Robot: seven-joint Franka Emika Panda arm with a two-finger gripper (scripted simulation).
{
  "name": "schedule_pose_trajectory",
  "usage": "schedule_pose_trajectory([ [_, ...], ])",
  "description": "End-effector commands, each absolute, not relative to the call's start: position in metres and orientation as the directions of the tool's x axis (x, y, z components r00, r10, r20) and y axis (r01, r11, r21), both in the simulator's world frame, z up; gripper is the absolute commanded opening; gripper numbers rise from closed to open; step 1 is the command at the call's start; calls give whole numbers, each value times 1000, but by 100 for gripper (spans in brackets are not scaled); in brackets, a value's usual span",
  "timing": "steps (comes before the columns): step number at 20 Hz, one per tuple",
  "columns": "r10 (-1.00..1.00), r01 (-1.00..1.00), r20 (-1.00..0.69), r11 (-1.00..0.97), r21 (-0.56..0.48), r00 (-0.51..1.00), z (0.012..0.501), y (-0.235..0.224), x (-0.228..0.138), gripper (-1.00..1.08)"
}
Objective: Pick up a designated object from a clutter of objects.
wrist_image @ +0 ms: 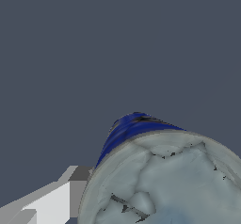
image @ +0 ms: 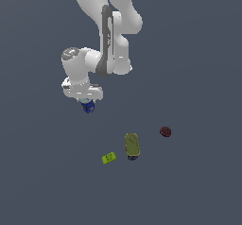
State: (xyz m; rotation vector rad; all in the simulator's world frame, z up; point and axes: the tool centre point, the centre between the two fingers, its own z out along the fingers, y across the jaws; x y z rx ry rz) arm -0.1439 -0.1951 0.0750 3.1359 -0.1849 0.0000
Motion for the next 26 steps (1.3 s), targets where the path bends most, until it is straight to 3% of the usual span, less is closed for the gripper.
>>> schedule_pose_trajectory([
  [1, -117, -117, 0, -993, 0, 993, 74, -195, -143, -100],
  [14, -117, -117, 0, -993, 0, 993, 86, -196, -142, -100],
  [26, -120, -120, -1, -993, 4, 993, 157, -204, -130, -100],
])
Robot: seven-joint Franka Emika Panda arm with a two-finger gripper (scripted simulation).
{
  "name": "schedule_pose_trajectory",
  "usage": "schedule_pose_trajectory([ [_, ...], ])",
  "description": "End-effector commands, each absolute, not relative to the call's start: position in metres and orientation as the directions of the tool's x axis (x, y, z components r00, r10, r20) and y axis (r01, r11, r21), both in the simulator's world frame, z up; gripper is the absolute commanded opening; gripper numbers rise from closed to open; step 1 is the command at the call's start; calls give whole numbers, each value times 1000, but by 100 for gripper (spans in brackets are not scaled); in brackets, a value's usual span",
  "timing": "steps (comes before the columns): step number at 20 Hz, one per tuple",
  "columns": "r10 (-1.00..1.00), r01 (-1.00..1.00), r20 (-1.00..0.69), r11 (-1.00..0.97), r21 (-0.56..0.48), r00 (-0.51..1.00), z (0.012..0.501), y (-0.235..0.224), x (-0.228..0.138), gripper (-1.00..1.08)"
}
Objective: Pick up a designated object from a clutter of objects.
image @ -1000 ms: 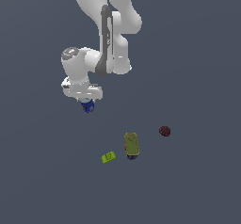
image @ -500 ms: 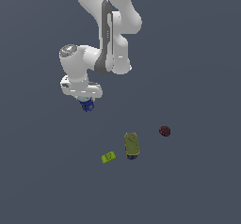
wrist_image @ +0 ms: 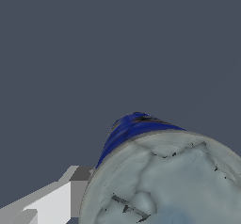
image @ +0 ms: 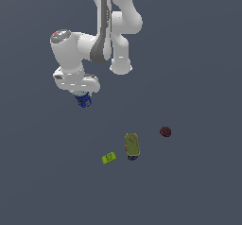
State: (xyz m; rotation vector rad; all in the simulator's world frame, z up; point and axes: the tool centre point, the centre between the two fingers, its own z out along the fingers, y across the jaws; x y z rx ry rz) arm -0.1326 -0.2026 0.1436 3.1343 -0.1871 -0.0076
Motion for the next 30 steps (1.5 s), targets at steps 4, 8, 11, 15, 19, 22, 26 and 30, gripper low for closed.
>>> schedule_pose_trajectory([
  [4, -120, -120, -2, -993, 5, 993, 193, -208, -123, -100],
  [8, -120, -120, -2, -993, 6, 993, 229, -212, -117, -100],
  [11, -120, -120, -2, -993, 6, 993, 256, -215, -111, -100],
  [15, -120, -120, -1, -993, 5, 993, 294, -218, -104, -100],
  [19, -119, -119, -1, -993, 3, 993, 332, -222, -96, -100],
  [22, -119, -119, -1, -993, 3, 993, 361, -225, -89, -100],
  [26, -117, -117, 0, -993, 1, 993, 393, -228, -81, -100],
  [30, -117, -117, 0, -993, 1, 993, 417, -231, -75, -100],
])
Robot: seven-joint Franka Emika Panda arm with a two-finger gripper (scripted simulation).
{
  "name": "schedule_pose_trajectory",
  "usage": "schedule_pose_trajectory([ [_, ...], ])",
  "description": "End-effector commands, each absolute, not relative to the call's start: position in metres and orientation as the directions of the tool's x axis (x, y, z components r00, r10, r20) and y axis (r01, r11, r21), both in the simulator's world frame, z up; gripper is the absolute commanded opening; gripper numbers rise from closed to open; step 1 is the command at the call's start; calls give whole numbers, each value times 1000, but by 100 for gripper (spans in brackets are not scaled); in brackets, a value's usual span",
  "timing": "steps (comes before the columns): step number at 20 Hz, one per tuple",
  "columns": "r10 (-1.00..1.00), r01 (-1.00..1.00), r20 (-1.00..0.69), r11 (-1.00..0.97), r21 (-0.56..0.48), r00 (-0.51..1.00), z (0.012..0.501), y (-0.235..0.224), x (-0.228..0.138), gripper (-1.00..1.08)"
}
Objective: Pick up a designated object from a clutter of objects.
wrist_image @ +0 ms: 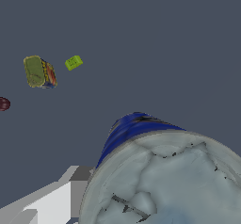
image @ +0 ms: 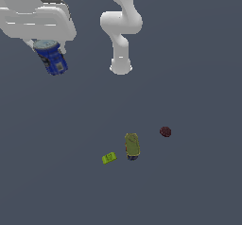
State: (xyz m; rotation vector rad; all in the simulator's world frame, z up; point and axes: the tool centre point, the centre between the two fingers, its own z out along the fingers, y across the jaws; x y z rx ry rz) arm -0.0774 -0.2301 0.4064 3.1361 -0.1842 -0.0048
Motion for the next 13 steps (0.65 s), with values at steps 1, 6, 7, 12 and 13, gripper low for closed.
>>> schedule_pose_trajectory([
  [1, -117, -117, 0, -993, 1, 993, 422, -232, -74, -100],
  [6, -116, -116, 0, -993, 0, 993, 439, -234, -68, -100],
  [7, -116, -116, 0, -993, 0, 993, 442, -234, -68, -100],
  [12, -116, -116, 0, -993, 0, 993, 447, -235, -66, -100],
  [13, -116, -116, 0, -993, 0, 993, 447, -235, -66, -100],
])
